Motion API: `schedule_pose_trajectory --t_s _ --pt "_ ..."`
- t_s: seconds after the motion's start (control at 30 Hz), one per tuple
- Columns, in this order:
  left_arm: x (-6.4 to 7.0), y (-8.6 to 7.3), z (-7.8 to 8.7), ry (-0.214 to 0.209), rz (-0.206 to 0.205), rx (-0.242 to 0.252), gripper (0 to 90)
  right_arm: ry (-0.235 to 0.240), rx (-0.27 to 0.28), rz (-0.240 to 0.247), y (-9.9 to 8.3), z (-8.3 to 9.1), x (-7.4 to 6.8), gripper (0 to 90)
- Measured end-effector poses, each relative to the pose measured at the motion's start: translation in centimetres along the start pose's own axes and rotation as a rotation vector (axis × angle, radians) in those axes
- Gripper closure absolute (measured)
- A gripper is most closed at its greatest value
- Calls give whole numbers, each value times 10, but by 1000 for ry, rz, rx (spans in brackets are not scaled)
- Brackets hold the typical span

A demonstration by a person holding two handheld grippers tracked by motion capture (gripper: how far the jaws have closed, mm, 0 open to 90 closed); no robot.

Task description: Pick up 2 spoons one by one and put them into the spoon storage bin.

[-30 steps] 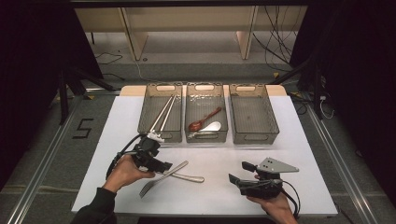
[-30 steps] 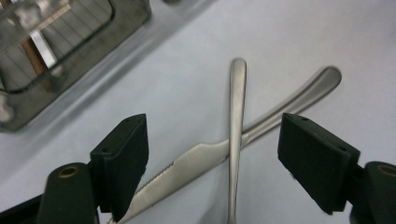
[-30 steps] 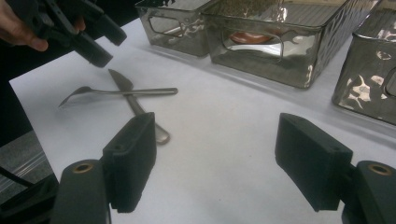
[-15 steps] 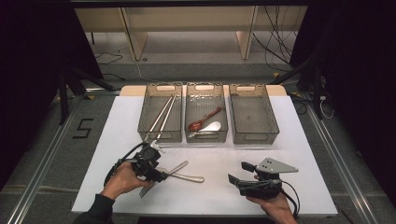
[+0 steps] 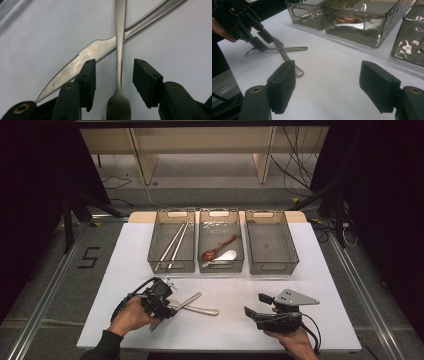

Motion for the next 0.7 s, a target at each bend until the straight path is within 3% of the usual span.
schedule_pose_trajectory --t_s 0.7 --pt "5 -3 -8 -15 -47 -40 699 1 -3 1 0 0 0 301"
Point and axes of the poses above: each handheld gripper's, and its own axes: z roughly backward along the jaws, y roughly out of its top, x roughly to its right, the point moved 8 cm from there along -z, roughly forward along the jaws, and after that the axes turned 14 degrees about -z, right-handed, at the moved point
